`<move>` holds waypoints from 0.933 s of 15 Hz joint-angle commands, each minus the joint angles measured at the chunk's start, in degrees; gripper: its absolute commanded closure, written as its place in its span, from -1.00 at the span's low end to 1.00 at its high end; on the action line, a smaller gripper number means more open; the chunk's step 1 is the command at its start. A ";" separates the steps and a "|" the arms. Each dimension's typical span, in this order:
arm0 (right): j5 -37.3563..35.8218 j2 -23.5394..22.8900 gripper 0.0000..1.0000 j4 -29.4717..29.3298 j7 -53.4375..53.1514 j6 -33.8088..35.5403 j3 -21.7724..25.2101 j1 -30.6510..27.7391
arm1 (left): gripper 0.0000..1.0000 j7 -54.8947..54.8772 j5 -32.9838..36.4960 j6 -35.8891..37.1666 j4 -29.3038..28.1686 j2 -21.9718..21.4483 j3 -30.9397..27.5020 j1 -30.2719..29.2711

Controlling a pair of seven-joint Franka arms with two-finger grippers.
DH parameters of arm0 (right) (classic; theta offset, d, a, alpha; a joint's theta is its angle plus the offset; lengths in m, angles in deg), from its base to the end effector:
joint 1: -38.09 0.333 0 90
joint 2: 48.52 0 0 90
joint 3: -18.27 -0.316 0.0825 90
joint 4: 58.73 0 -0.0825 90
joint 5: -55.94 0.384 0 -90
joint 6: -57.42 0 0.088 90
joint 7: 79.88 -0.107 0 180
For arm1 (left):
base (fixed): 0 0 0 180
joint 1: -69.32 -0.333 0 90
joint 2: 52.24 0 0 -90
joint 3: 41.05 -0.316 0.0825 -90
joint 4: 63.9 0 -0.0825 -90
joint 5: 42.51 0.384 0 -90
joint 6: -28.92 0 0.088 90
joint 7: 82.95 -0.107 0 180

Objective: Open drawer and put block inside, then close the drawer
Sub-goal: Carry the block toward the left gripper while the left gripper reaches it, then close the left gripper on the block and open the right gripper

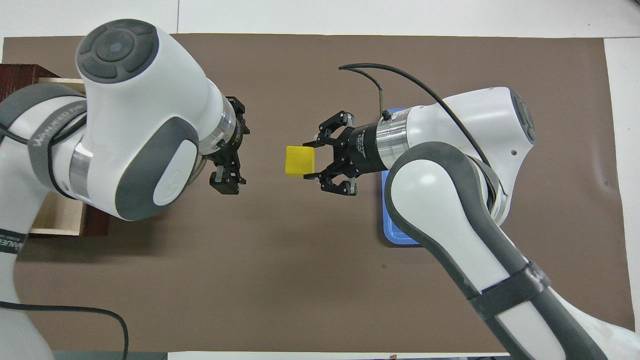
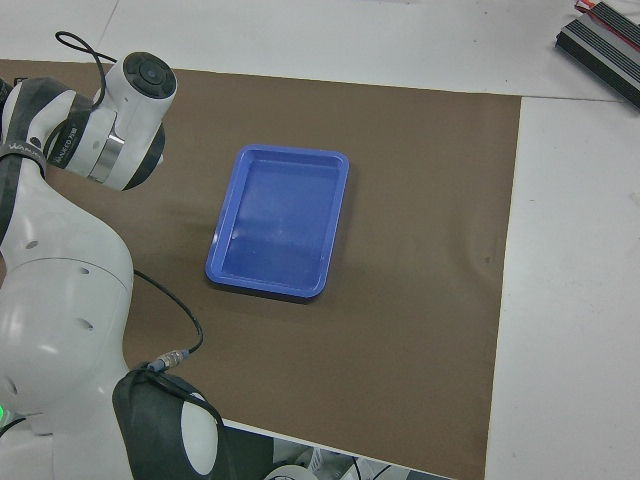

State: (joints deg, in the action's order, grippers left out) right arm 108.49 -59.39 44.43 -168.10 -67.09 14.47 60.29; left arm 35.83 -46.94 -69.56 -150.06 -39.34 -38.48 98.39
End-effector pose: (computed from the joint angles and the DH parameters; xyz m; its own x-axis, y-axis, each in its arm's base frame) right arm 0.5603 0.3043 0.4719 0.0025 -0.6800 -0.7332 -1.0000 -0.0074 0.0034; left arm 0.5341 -0.3343 0.5362 0.0352 0.9969 -0.0706 0.9980 -0.0388 -0.0507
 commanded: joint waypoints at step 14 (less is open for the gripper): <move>1.15 1.11 1.00 0.72 0.07 -0.38 -0.86 0.30 | -1.00 7.43 7.51 -4.17 -1.20 0.63 -0.89 7.66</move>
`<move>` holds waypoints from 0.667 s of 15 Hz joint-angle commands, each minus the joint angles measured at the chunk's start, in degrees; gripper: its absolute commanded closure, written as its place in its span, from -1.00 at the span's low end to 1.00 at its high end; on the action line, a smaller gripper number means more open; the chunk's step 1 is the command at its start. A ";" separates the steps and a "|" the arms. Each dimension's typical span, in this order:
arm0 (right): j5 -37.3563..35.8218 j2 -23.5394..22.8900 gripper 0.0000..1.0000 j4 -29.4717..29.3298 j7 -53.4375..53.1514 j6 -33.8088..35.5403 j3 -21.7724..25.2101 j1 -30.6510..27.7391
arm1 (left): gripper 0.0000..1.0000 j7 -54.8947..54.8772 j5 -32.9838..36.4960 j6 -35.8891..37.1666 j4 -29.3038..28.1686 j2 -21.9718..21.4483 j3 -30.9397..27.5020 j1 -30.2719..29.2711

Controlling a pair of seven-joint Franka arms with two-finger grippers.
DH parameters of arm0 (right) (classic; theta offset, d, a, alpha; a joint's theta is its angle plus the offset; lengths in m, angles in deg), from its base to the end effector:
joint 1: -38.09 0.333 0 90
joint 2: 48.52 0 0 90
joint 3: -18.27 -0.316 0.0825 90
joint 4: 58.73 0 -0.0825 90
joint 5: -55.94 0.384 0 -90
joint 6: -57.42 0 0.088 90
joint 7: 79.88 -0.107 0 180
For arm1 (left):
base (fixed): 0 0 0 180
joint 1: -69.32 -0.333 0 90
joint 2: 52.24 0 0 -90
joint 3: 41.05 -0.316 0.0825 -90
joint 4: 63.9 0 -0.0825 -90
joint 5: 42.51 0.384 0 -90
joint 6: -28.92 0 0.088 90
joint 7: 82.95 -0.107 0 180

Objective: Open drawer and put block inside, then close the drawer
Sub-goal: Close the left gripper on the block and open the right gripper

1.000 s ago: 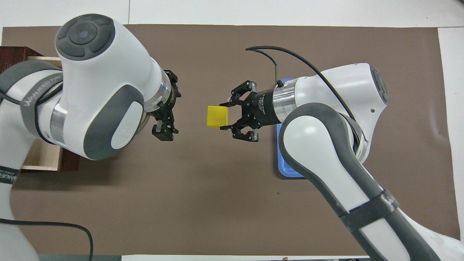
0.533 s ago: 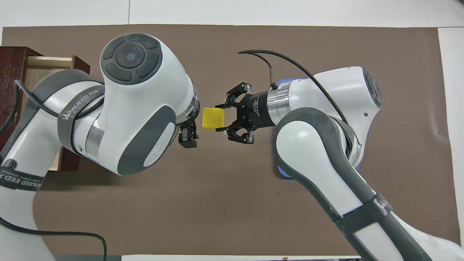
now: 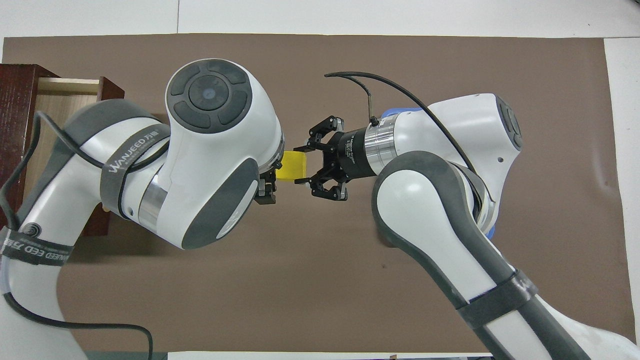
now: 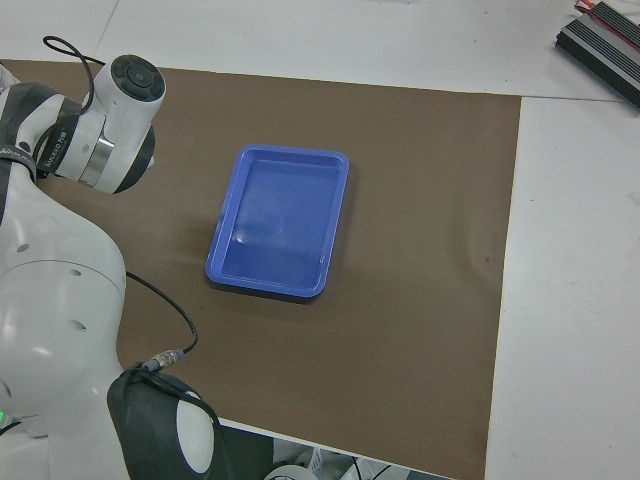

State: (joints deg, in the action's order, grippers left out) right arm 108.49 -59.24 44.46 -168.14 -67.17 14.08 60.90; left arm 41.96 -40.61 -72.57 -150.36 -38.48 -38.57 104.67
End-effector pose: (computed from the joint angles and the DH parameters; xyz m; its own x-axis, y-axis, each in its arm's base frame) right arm 0.5548 0.3136 0.4735 0.0147 -0.6785 -0.7345 -0.9997 -0.0232 0.0015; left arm 0.5075 -0.3869 0.5285 0.0557 0.9984 0.0055 0.9980 -0.0559 0.0311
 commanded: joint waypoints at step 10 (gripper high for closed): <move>1.14 0.97 1.00 0.70 0.11 -0.13 -0.47 -0.32 | 1.00 0.60 2.05 -2.04 -2.39 -0.57 -0.81 0.59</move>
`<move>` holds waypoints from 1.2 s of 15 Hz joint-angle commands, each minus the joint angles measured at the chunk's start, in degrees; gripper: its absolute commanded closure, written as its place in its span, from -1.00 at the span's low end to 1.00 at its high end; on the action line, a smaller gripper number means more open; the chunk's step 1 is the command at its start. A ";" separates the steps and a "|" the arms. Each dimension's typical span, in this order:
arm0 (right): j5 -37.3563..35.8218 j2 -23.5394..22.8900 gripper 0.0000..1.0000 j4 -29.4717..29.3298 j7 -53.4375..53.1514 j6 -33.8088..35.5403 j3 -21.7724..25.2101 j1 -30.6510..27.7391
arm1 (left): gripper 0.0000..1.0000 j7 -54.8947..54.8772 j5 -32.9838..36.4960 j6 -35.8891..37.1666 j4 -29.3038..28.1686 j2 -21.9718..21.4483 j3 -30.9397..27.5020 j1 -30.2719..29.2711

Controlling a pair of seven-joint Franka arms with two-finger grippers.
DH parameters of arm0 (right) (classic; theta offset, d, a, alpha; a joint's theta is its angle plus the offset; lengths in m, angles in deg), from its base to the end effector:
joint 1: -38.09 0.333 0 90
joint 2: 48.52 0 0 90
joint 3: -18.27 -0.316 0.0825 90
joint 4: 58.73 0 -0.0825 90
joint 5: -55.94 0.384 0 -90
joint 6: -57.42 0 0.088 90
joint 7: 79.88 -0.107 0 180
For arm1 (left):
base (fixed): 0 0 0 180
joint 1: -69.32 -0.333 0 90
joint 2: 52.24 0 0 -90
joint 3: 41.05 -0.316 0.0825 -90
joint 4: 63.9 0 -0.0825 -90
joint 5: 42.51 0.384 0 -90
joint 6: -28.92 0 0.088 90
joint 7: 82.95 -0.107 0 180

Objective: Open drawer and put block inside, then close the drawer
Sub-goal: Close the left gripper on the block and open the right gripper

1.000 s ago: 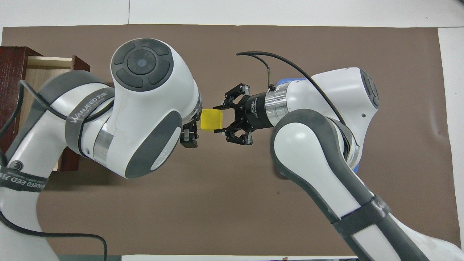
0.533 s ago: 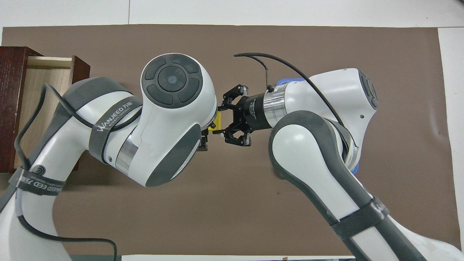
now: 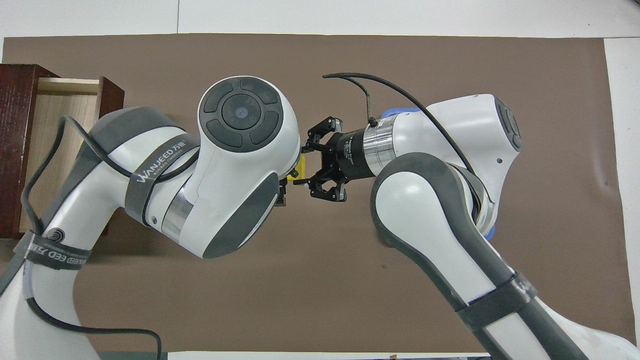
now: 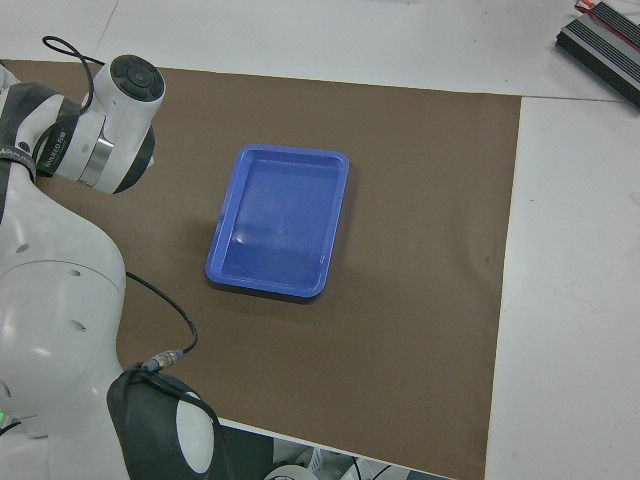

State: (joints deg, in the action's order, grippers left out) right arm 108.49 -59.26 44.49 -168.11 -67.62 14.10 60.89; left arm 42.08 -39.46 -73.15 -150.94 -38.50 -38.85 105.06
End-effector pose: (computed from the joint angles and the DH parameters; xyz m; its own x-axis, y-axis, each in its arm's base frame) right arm 0.5557 0.3128 0.4734 0.0143 -0.6789 -0.7340 -0.9998 -0.0173 -0.0035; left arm 0.5077 -0.3868 0.5248 0.0596 0.9980 0.0224 0.9972 -0.0605 0.0432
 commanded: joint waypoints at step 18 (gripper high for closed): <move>0.19 0.72 -1.00 -0.47 -4.06 2.25 -0.14 -1.79 | 1.00 -8.82 1.16 2.93 0.91 -0.91 -1.15 -4.53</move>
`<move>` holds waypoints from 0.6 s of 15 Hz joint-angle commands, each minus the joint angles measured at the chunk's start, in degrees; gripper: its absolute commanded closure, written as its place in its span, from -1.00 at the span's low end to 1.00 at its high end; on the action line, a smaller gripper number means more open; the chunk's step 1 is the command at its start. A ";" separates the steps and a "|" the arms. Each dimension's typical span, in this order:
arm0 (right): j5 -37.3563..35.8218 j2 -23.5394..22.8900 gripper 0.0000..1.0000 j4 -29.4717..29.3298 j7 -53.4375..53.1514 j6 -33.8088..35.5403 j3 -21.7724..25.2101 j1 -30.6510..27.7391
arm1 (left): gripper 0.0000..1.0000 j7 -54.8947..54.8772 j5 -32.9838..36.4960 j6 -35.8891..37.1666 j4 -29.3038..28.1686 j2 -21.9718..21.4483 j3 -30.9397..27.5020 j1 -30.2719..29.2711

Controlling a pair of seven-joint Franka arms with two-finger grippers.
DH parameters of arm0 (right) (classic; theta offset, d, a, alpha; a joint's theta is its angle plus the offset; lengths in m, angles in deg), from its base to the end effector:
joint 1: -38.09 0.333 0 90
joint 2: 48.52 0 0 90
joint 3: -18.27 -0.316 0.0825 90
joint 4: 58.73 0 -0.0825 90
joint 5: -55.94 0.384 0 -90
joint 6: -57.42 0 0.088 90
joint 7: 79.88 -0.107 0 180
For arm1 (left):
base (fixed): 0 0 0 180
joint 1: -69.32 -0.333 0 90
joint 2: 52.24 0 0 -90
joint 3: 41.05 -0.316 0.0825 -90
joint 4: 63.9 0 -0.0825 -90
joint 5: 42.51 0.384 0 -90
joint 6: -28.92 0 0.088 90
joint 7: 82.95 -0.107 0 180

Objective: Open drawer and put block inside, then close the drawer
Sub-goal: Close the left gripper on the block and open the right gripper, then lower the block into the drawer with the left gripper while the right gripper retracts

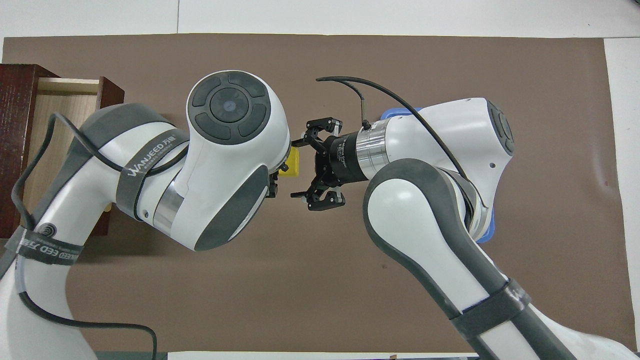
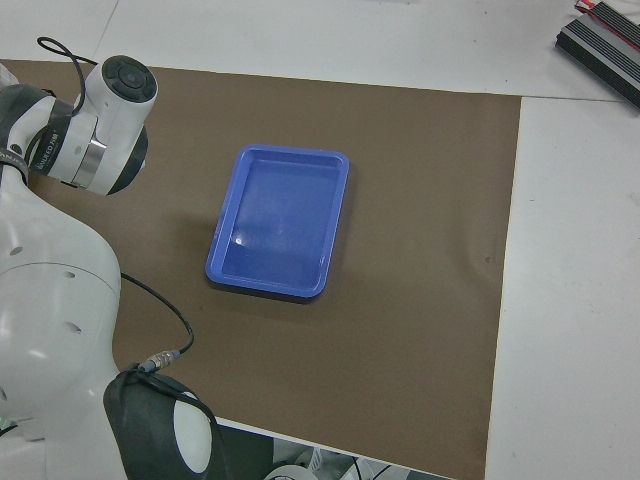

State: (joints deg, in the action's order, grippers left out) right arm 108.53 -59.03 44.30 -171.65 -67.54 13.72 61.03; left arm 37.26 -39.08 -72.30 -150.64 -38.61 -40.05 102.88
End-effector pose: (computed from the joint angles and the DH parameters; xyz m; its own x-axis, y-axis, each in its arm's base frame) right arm 0.5528 0.3177 0.4776 -0.0373 -0.6756 -0.7363 -0.9992 0.0148 0.0370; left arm 0.5281 -0.3560 0.5272 0.0856 0.9955 0.0400 0.9954 -0.0872 0.0401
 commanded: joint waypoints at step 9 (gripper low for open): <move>-20.58 1.28 -1.00 -7.57 19.75 18.34 0.42 -17.13 | 1.00 -30.89 0.61 6.47 0.43 -5.19 0.05 -24.66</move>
State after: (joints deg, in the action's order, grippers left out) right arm 91.81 -58.55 37.42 -159.43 -52.70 14.61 46.54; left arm 11.45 -38.89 -66.93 -149.71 -43.24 -40.79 82.46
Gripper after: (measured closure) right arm 0.000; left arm 0.445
